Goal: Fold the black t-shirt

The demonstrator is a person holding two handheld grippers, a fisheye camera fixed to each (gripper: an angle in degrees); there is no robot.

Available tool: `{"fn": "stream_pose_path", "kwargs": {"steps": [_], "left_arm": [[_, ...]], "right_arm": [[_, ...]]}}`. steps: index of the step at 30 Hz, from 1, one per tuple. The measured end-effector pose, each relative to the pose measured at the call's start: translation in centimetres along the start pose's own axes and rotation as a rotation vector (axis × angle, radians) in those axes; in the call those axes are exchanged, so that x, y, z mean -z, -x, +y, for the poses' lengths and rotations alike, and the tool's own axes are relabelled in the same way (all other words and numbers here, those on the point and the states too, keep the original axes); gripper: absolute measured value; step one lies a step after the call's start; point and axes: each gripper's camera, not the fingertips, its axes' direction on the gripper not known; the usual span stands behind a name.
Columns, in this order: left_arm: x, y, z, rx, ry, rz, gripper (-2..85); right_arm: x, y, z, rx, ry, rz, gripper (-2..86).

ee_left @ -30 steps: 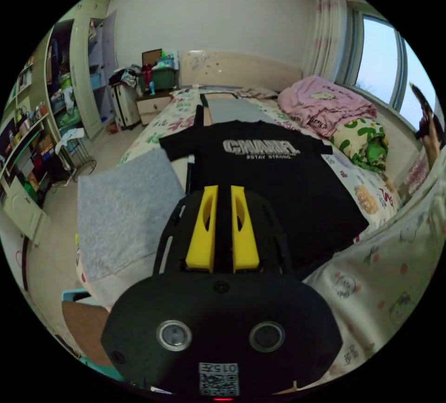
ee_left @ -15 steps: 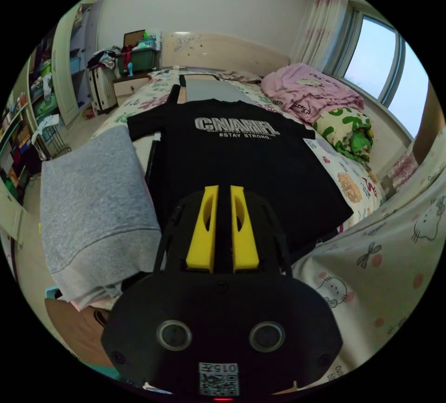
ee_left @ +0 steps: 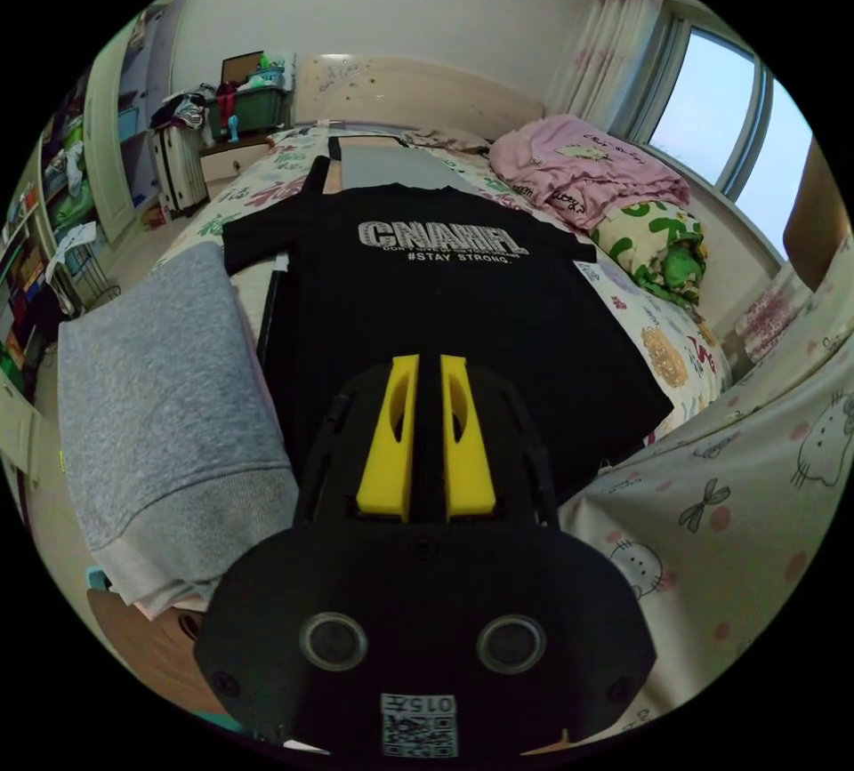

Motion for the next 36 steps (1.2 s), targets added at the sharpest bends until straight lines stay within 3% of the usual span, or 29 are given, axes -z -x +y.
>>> {"fn": "stream_pose_path", "kwargs": {"steps": [3,5,7,9,10,12,15,17,24,28,36], "left_arm": [[0.2,-0.3,-1.3,-0.003,-0.004,0.0,5.3],[0.3,-0.3,-2.0,0.004,-0.003,-0.006,5.5],[0.4,0.0,-2.7,0.029,0.013,-0.034,5.7],[0.4,0.4,-3.1,0.059,0.034,-0.063,5.8],[0.3,0.8,-3.2,0.08,0.055,-0.081,5.8],[0.1,1.3,-3.4,0.106,0.106,-0.112,5.8],[-0.1,1.6,-3.4,0.128,0.2,-0.187,5.7],[-0.1,1.5,-3.2,0.129,0.254,-0.226,5.3],[-0.6,-1.8,-3.1,0.035,0.375,-0.347,-0.5],[-1.7,-4.2,-4.4,-0.022,0.413,-0.425,-0.8],[-1.5,-4.5,-6.7,0.026,0.404,-0.387,-0.5]], "right_arm": [[1.0,-1.4,4.3,0.026,0.138,-0.052,-0.6],[2.3,-3.2,8.8,0.052,0.266,0.015,-0.7],[3.8,-6.5,14.9,0.073,0.497,0.129,-0.8],[7.9,-13.4,25.4,-0.004,0.921,0.285,-0.6],[9.7,-15.2,28.4,-0.023,1.033,0.322,-0.5],[20.3,-21.1,40.4,-0.049,1.448,0.532,-0.8],[36.4,-25.3,51.6,-0.183,1.859,0.769,-1.0],[45.3,-26.0,55.5,-0.298,2.005,0.828,-1.0],[71.5,-24.2,63.1,-0.444,2.301,0.978,-1.0],[79.6,-22.0,63.7,-0.381,2.289,0.918,-1.0],[94.4,-16.9,61.8,-0.298,2.345,0.905,-0.9]]}}
